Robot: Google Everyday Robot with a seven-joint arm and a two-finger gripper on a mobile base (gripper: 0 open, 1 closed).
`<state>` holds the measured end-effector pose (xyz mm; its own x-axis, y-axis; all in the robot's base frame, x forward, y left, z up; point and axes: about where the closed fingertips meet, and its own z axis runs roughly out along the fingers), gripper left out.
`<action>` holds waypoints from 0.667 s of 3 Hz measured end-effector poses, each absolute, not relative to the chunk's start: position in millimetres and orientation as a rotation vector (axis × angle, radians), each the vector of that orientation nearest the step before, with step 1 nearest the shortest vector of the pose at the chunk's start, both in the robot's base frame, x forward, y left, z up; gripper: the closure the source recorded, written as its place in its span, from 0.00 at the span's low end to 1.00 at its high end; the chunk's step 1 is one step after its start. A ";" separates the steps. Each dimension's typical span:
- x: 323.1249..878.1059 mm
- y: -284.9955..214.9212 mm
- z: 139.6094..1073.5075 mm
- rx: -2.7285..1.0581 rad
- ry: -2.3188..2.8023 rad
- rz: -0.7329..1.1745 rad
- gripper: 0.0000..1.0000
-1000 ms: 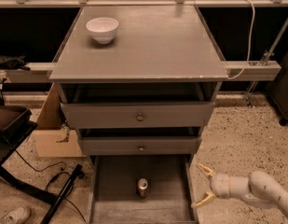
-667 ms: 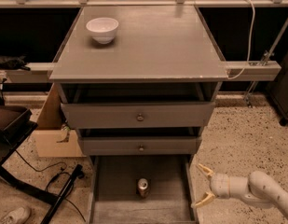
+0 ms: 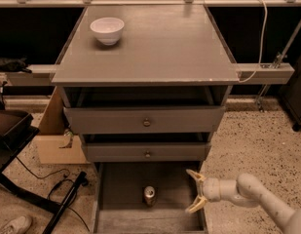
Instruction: Pick orange can from bottom drawer and place on counter
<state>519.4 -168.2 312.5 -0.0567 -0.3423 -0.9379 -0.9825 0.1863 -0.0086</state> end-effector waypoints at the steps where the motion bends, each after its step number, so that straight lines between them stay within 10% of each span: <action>1: 525.5 -124.8 262.3 -1.319 1.552 0.959 0.00; 2: 528.2 -84.5 227.1 -1.335 1.550 1.009 0.00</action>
Offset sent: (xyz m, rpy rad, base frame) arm 0.0146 0.1270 -0.1266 0.0317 0.0872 0.1109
